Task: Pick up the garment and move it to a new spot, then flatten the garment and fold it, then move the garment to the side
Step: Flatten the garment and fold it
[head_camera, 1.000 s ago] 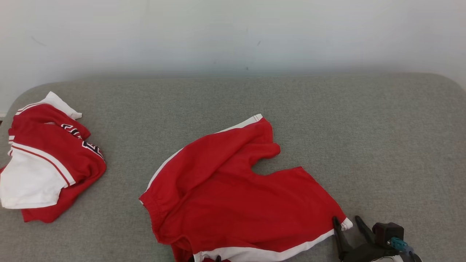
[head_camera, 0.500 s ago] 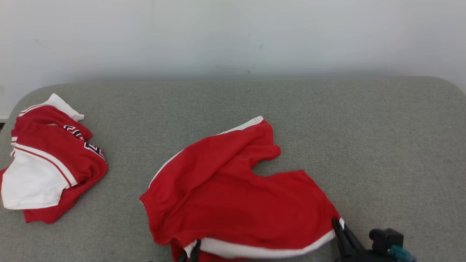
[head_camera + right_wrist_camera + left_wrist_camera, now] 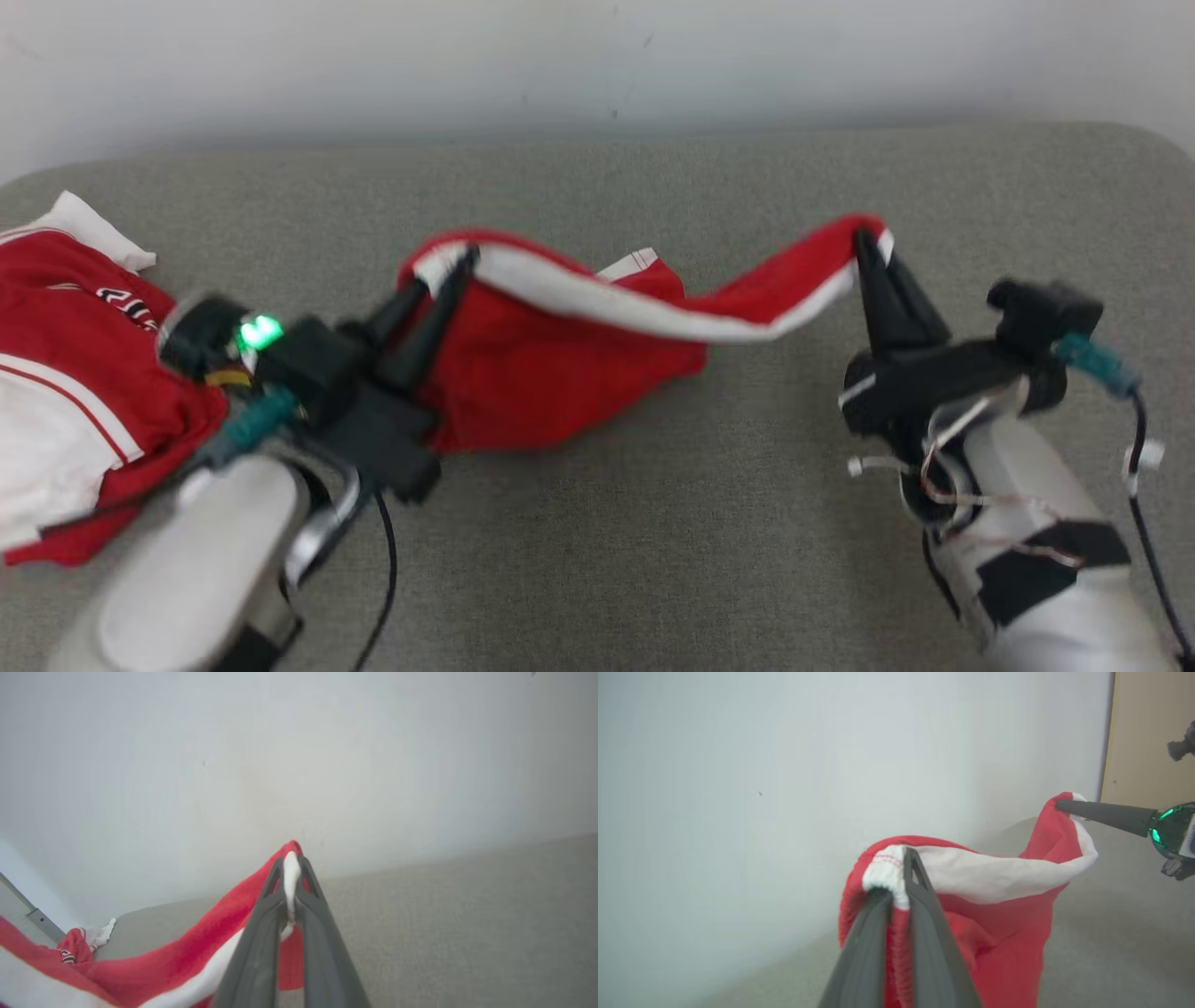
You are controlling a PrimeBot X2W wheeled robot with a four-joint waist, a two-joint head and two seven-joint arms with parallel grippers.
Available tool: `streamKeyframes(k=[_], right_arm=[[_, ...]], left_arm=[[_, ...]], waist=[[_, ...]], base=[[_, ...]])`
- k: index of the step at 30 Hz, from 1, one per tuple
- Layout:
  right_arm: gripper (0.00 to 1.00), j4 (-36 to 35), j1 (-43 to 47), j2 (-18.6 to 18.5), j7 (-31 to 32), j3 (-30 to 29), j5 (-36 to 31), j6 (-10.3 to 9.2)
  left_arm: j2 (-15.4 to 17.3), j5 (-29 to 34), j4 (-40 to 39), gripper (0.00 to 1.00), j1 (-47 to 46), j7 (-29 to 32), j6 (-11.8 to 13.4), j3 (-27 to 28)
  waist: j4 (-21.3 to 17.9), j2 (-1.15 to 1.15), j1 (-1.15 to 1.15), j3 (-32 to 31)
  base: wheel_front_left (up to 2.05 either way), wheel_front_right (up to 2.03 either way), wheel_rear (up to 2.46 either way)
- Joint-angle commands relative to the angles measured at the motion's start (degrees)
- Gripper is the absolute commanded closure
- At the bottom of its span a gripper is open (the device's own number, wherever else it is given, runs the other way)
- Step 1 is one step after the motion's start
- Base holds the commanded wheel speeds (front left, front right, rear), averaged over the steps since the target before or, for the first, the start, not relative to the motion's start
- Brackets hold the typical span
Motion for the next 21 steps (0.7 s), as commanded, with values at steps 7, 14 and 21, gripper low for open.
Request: streamKeyframes(k=[7, 14, 21], right_arm=[[1.00, 2.1, -22.5, 0.2, 4.5, -1.5, 4.2, 0.02], [1.00, 8.5, -46.4, 0.7, 9.5, -5.5, 7.5, 0.02], [1.00, 14.4, -63.7, 0.6, 10.6, -7.4, 5.4, 0.02]], left_arm=[[5.9, -11.0, 2.3, 1.00, -27.4, 4.7, 0.1, -3.8], [7.1, -20.0, 10.5, 1.00, -52.6, 5.4, 0.1, -10.6], [5.4, -26.0, 17.5, 1.00, -69.6, 4.4, 0.1, -15.5]], waist=[[-3.2, -0.01, -0.01, 13.4], [-5.6, -0.01, -0.01, 22.6], [-7.1, -0.01, -0.01, 27.8]], base=[[0.00, 0.00, 0.00], [0.00, 0.00, 0.00], [0.00, 0.00, 0.00]])
